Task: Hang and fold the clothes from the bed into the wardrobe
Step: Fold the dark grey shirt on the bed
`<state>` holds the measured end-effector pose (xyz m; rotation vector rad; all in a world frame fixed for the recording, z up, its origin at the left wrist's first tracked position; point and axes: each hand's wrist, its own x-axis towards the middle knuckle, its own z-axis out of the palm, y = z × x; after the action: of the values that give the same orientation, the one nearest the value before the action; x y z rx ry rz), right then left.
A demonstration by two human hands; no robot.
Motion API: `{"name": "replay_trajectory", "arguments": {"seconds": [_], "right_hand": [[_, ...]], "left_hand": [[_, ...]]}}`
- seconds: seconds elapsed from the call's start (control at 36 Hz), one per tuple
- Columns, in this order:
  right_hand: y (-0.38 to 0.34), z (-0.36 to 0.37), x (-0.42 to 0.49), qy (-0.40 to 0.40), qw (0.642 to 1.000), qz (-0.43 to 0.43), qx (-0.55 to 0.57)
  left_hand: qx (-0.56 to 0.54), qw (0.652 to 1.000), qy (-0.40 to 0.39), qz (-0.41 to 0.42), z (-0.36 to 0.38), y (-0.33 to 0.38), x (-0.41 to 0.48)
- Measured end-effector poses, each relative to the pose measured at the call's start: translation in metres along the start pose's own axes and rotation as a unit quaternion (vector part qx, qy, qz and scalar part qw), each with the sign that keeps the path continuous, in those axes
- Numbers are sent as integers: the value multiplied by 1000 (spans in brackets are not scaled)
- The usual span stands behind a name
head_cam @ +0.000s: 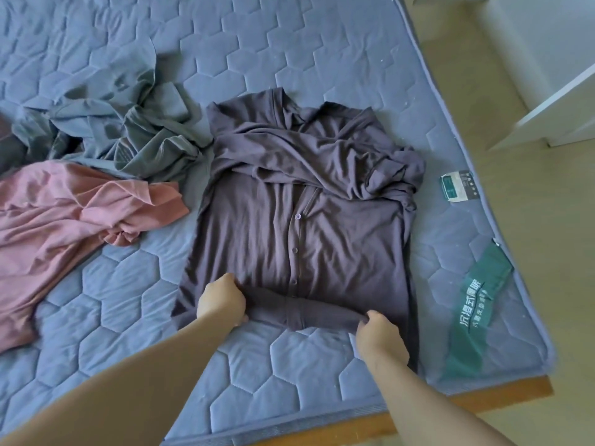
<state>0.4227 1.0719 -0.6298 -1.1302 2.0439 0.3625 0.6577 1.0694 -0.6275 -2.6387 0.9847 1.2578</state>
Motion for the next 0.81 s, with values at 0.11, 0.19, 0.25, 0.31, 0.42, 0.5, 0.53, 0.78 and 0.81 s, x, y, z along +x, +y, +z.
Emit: {"name": "replay_trajectory", "arguments": {"seconds": [0.11, 0.19, 0.25, 0.31, 0.42, 0.5, 0.53, 0.78, 0.81], "right_hand": [[-16, 3, 5, -19, 963, 83, 255], [-27, 3, 10, 23, 936, 58, 347], [-34, -3, 14, 79, 932, 18, 353], [-44, -16, 16, 137, 927, -14, 350], [-78, -55, 28, 194, 903, -119, 364], [-112, -95, 51, 247, 880, -210, 347], [-126, -110, 59, 260, 871, -236, 344], [-187, -158, 112, 219, 877, -375, 207], [-185, -150, 116, 217, 884, -376, 172]], "left_hand": [[-92, 995, 35, 32, 2, 15, 2], [-67, 991, 80, 84, 0, 27, 2], [-66, 985, 102, 126, -5, 37, 2], [-67, 975, 134, 165, -14, 51, 3], [-68, 946, 200, 248, -47, 93, 15], [-63, 920, 245, 301, -83, 134, 34], [-74, 908, 256, 322, -95, 149, 42], [-27, 889, 205, 408, -127, 204, 118], [17, 890, 196, 412, -118, 196, 125]]}}
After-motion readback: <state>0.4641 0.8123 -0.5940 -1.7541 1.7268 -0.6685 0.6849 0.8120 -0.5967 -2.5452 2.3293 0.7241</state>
